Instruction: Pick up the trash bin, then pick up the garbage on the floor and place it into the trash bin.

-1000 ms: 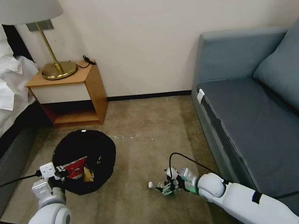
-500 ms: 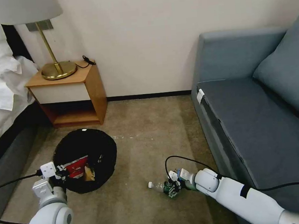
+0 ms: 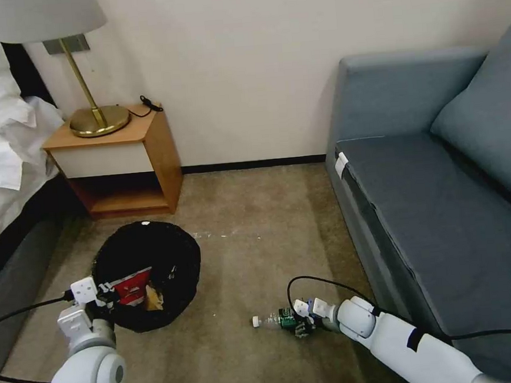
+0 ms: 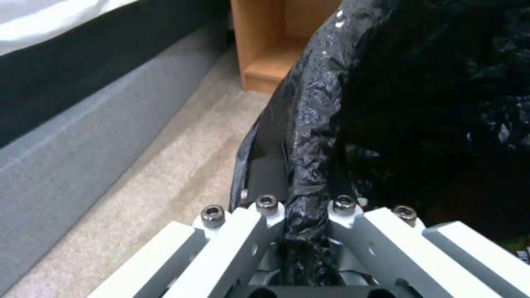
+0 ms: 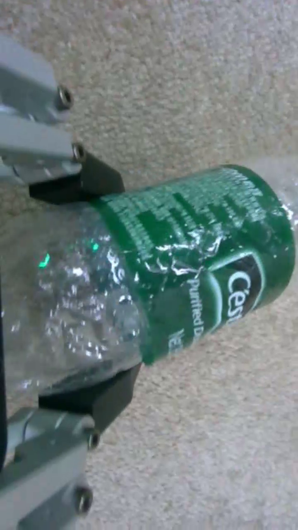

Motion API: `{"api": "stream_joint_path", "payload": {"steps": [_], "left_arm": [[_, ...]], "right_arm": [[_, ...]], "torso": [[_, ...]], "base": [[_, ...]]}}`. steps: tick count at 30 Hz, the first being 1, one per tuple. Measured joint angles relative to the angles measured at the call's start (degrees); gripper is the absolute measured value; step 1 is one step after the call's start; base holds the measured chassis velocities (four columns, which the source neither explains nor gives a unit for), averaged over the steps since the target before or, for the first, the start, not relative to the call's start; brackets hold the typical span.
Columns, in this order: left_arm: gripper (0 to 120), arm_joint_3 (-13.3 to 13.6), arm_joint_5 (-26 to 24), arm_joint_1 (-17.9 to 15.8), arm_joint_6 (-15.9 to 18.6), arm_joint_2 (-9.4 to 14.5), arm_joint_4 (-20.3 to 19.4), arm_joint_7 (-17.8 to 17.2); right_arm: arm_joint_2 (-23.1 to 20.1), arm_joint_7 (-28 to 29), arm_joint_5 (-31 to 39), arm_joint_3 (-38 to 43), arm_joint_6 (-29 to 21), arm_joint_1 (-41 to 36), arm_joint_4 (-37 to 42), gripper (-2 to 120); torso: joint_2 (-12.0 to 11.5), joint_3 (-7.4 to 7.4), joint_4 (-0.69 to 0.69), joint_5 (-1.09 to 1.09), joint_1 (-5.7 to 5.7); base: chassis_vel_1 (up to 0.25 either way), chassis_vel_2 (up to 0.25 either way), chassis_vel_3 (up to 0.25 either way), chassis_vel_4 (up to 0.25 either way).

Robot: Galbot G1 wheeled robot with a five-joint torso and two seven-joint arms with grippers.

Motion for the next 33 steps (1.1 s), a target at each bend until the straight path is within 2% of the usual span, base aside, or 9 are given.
{"api": "stream_joint_path", "payload": {"steps": [9,11,12,14,15,18,21,23,33], "left_arm": [[3,0.1,-0.1,-0.1,-0.1,0.5,0.5,0.0],[3,0.1,-0.2,-0.2,-0.1,0.7,0.8,0.0],[3,0.1,-0.2,-0.2,-0.1,0.7,0.8,0.0],[3,0.2,-0.3,-0.5,-0.1,0.9,1.2,0.0],[3,0.2,-0.3,-0.5,-0.1,0.9,1.2,0.0],[3,0.7,-0.2,-0.9,0.0,0.7,1.2,0.1],[3,0.8,-0.3,-0.9,0.0,0.7,1.3,0.1],[3,0.8,-0.3,-0.8,0.0,0.6,1.3,0.3],[3,1.0,-1.3,-1.0,0.0,0.3,0.7,0.6]], "right_arm": [[-0.8,0.9,2.1,1.5,1.6,-1.5,2.9,42],[-0.9,4.4,10.8,1.8,3.2,-2.4,8.6,35],[-0.9,4.4,10.8,1.8,3.2,-2.4,8.6,35],[-0.7,10.8,22.9,0.8,4.8,-1.4,15.7,31],[-0.7,10.8,22.9,0.8,4.8,-1.4,15.7,31],[1.3,19.1,35.0,-2.1,9.7,3.1,20.1,31],[2.1,20.4,37.8,-3.3,11.9,4.9,20.7,31],[3.5,20.6,41.2,-6.6,17.0,8.2,20.9,31],[8.3,17.0,42.6,-12.8,22.7,12.3,17.8,31]], "torso": [[0.0,0.02,-0.04,-0.07,0.01],[0.0,0.02,-0.05,-0.02,0.01],[0.0,0.02,-0.05,-0.02,0.01],[0.0,0.01,-0.03,-0.05,0.01],[0.0,0.01,-0.03,-0.05,0.01],[0.0,0.02,-0.01,-0.04,0.01],[0.0,0.02,-0.01,-0.04,0.01],[0.0,0.02,-0.02,-0.05,0.01],[0.0,0.02,-0.02,-0.03,0.01]], "base": [[0.000,0.000,0.000,0.000],[0.000,0.000,0.000,0.000],[0.000,0.000,0.000,0.000],[0.000,0.000,0.000,0.000],[0.000,0.000,0.000,0.000],[0.000,0.000,0.000,0.000],[0.000,0.000,0.000,0.000],[0.000,0.000,0.000,0.000],[0.000,0.000,0.000,0.000]]}}
